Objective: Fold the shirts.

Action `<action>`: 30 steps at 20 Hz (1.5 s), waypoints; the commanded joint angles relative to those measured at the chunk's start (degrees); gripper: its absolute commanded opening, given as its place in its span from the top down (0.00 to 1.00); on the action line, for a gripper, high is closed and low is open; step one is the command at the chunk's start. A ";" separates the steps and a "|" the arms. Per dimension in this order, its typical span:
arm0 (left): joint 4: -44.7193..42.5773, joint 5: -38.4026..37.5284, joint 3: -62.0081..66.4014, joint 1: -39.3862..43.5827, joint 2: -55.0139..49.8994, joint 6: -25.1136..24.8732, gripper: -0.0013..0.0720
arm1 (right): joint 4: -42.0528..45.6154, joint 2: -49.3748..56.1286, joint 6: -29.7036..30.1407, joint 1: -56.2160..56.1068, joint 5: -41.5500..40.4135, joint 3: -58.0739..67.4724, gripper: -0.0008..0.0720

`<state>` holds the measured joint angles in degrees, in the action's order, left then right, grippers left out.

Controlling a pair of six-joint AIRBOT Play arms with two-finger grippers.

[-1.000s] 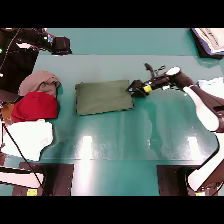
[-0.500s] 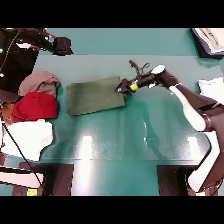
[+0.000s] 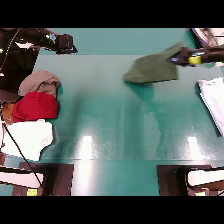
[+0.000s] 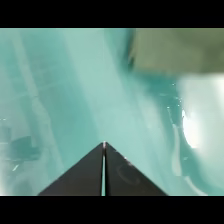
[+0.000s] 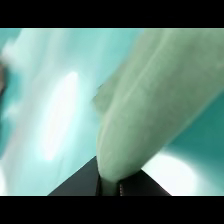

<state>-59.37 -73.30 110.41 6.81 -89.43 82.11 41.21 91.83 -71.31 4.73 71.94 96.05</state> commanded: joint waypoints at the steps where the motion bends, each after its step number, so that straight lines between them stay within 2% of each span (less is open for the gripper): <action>1: 3.10 0.28 0.00 0.00 -0.04 0.44 0.94 | 2.38 -3.10 -0.63 12.90 -1.73 0.02 0.97; 7: 3.74 -0.66 0.00 0.00 -0.04 0.44 0.94 | 1.57 -0.26 0.46 25.51 -10.14 0.04 0.97; 10: 3.74 -0.90 0.00 0.00 -0.04 0.44 0.94 | -4.44 0.15 3.78 28.24 -10.43 0.22 0.97; 12: 3.72 -0.83 0.00 0.00 -0.04 0.42 0.94 | -6.97 0.11 4.76 30.01 -6.91 4.15 0.97; 19: 3.69 -0.85 0.00 0.00 -0.04 0.33 0.94 | -5.92 -0.07 4.57 34.21 9.35 18.51 0.97; 23: 3.69 -1.49 0.00 0.00 -0.04 -0.07 0.94 | 6.49 -3.89 2.69 34.69 11.69 13.97 0.97; 26: 3.65 -2.80 0.00 0.00 -0.04 -0.63 0.94 | 11.80 -7.52 2.08 36.92 12.94 5.81 0.97; 30: 3.65 -3.72 0.00 0.00 -0.04 -2.34 0.94 | 26.29 -13.62 -1.22 41.90 15.61 -6.12 0.96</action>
<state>-55.68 -76.18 110.41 6.81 -89.45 80.99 56.60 82.15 -70.06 43.57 85.14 97.43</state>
